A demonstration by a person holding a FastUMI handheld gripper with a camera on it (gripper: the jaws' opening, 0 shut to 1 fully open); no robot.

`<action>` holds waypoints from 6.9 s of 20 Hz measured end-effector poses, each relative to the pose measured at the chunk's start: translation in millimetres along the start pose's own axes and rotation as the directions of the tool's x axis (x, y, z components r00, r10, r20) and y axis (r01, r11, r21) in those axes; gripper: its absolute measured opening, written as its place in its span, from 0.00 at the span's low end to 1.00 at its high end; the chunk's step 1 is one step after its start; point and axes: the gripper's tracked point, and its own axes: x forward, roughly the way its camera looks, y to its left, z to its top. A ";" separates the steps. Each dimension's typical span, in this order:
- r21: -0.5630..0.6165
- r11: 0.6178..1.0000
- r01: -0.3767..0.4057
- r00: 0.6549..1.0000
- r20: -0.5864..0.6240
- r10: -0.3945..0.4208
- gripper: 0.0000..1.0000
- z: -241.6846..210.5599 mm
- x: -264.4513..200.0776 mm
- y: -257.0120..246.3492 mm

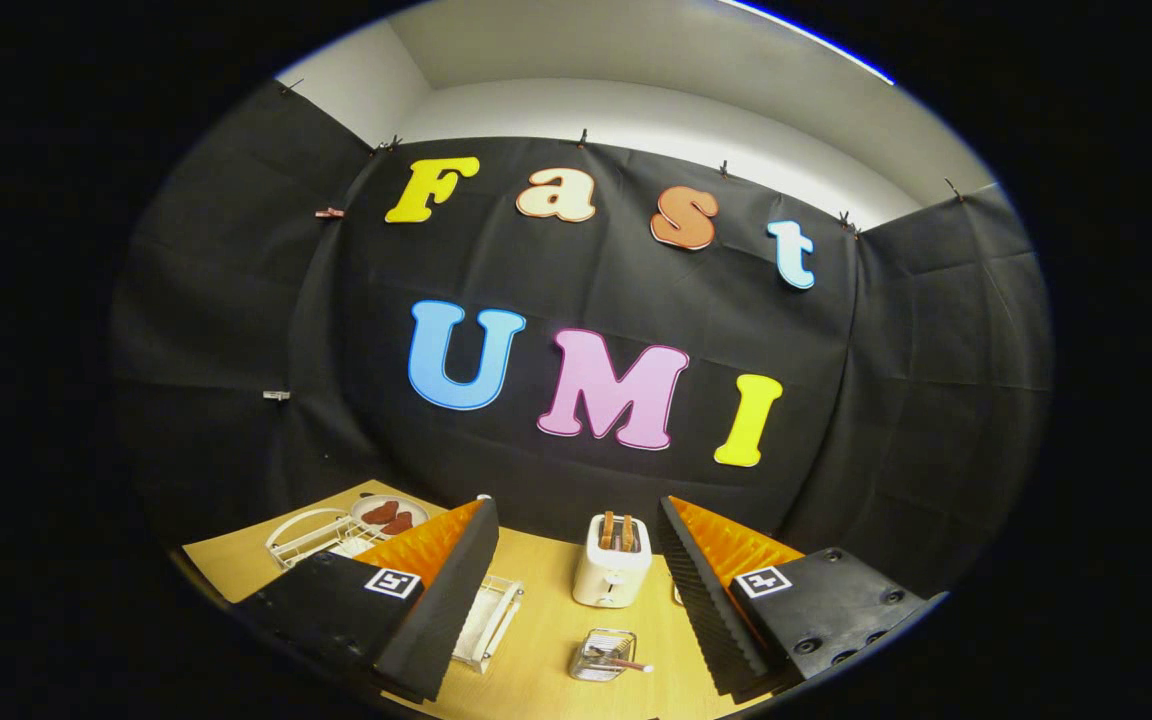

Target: Take the plate from the dish rack, then take the spoon from the basket and place it into the plate.

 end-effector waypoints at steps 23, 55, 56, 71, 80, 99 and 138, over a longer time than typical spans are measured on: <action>0.273 0.957 -0.093 0.804 -0.547 0.234 0.98 -179.8 118.1 133.7; -0.045 0.998 0.049 0.666 -0.743 -0.066 0.23 -232.6 204.0 129.7; -0.018 0.998 0.064 0.677 -0.734 -0.056 0.23 -226.8 203.9 126.8; 0.460 0.888 -0.004 0.661 -0.665 0.348 0.23 -213.9 58.1 77.9; 0.598 0.787 0.151 0.563 -0.707 0.428 0.23 -285.3 -68.4 29.6; 0.715 0.592 0.371 0.529 -0.687 0.499 0.25 -418.3 -89.3 23.3; 0.469 0.878 0.094 0.669 -0.683 0.294 0.68 -345.7 38.7 -69.4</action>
